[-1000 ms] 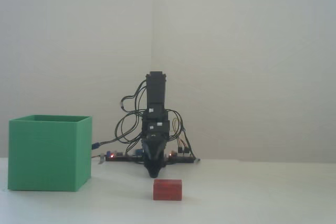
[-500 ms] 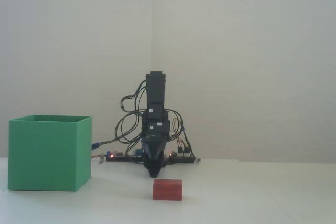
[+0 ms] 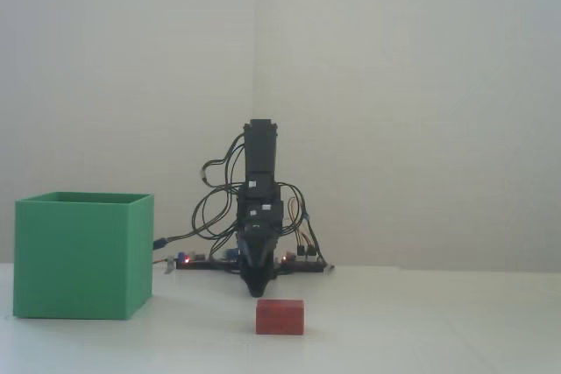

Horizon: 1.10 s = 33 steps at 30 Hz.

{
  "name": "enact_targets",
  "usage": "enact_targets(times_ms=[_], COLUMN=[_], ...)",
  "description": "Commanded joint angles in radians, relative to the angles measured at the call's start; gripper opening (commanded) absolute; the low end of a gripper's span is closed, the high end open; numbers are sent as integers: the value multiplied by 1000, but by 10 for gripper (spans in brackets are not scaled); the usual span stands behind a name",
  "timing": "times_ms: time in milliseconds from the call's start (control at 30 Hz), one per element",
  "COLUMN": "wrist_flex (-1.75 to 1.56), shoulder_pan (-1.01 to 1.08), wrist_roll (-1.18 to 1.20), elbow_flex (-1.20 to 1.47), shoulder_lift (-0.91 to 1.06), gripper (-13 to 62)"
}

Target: Grasp a red block and put it in the green bin.

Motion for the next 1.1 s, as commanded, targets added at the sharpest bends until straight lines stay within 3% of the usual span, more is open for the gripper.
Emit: enact_targets(times_ms=[0, 1067], wrist_flex=[63, 61], shoulder_pan=[-3, -5], wrist_roll=[-3, -3], elbow_flex=[63, 41], shoulder_lift=[87, 89], gripper=[346, 327])
